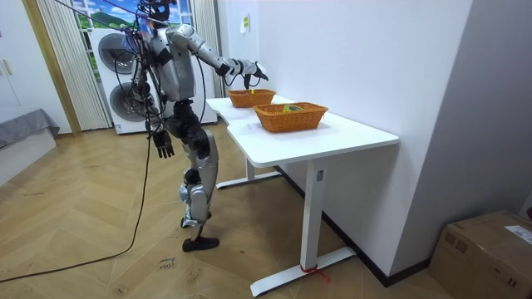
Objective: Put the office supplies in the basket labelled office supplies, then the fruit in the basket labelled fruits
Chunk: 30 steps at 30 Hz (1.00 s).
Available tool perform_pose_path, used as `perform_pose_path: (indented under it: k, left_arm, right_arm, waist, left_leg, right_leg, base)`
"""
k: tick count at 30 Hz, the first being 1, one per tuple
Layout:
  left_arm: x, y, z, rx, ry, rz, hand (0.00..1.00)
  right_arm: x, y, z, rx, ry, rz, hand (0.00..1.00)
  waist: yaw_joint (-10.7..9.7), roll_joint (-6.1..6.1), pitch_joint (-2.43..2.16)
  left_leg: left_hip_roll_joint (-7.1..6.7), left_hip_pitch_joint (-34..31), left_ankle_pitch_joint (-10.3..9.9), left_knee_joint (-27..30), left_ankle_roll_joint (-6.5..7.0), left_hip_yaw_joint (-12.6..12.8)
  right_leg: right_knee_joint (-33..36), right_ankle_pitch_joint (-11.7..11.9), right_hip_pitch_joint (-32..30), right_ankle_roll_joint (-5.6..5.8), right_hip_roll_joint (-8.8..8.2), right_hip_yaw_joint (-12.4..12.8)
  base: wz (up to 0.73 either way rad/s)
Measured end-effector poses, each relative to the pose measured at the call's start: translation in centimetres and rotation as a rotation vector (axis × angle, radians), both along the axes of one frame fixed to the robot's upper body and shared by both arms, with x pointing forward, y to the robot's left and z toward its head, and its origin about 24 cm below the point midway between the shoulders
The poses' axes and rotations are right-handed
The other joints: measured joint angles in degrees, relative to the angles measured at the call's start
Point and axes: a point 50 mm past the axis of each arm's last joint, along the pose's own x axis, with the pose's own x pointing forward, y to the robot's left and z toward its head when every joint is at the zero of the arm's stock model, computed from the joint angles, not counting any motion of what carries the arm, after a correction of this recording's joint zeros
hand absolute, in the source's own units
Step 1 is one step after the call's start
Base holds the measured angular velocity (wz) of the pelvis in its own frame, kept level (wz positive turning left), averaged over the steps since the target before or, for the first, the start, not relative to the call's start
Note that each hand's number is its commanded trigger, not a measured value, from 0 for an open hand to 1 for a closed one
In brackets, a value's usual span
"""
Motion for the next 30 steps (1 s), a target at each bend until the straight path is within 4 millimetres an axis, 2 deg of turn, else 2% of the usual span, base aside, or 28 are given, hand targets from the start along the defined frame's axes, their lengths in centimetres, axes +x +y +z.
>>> perform_pose_path:
  k: [7,13,19,23,26,28,30]
  left_arm:
    - [0.0,0.0,0.0,0.000,0.002,0.000,0.00]
    - [0.4,0.2,0.0,0.020,-0.006,-0.020,0.00]
    - [0.3,0.4,-0.1,0.026,0.008,-0.014,0.00]
    - [0.9,0.8,0.0,0.017,-0.008,0.002,0.00]
    - [1.1,0.9,0.0,0.018,-0.018,0.005,0.00]
    - [1.2,0.9,0.0,0.016,-0.026,0.003,0.00]
    - [1.1,0.9,0.0,0.016,-0.020,0.005,0.00]
  right_arm:
    - [0.0,0.0,0.0,0.006,0.001,0.000,0.00]
    - [0.0,0.1,0.2,0.005,-0.008,0.002,0.00]
    - [0.0,0.3,2.2,0.058,-0.079,0.016,0.00]
    - [0.2,-1.2,4.5,0.142,-0.164,-0.037,0.00]
    - [0.3,-2.8,5.7,0.172,-0.208,-0.095,0.00]
    - [0.2,-3.4,6.5,0.194,-0.240,-0.120,0.00]
    - [0.1,-4.0,7.7,0.219,-0.307,-0.153,0.00]
  waist:
    - [-0.05,-0.30,-0.18]
    - [-0.34,-0.96,0.02]
    - [-1.74,-1.61,0.43]
    - [-3.73,-1.62,0.48]
    - [-4.76,-1.61,0.41]
    - [-6.29,-1.78,0.11]
    - [-7.43,-1.37,-0.04]
  left_leg:
    - [-0.07,0.32,0.01,-0.10,0.01,-0.03]
    - [-0.01,0.46,0.01,-0.19,0.01,0.44]
    - [0.05,0.31,0.00,-0.21,0.03,0.78]
    - [0.15,0.33,-0.07,0.10,0.09,0.99]
    - [0.37,0.99,-0.13,-0.08,0.13,1.89]
    - [0.47,1.28,-0.23,-0.19,0.15,2.31]
    - [0.91,2.23,-0.38,-0.78,0.17,3.89]
  right_leg:
    - [0.08,0.00,0.18,0.00,0.00,0.46]
    - [0.07,0.00,0.17,0.00,0.01,0.59]
    - [0.01,-0.01,-0.06,0.02,0.00,0.63]
    - [0.05,-0.01,-0.09,0.02,-0.01,0.88]
    - [0.24,0.00,-0.06,0.01,0.05,2.18]
    - [0.40,0.01,-0.08,0.01,0.04,2.44]
    - [0.55,0.09,-0.23,-0.09,0.11,3.75]
  base:
    - [0.00]
    - [0.00]
    - [-0.01]
    - [-0.02]
    - [-0.16]
    - [-0.13]
    - [-0.32]
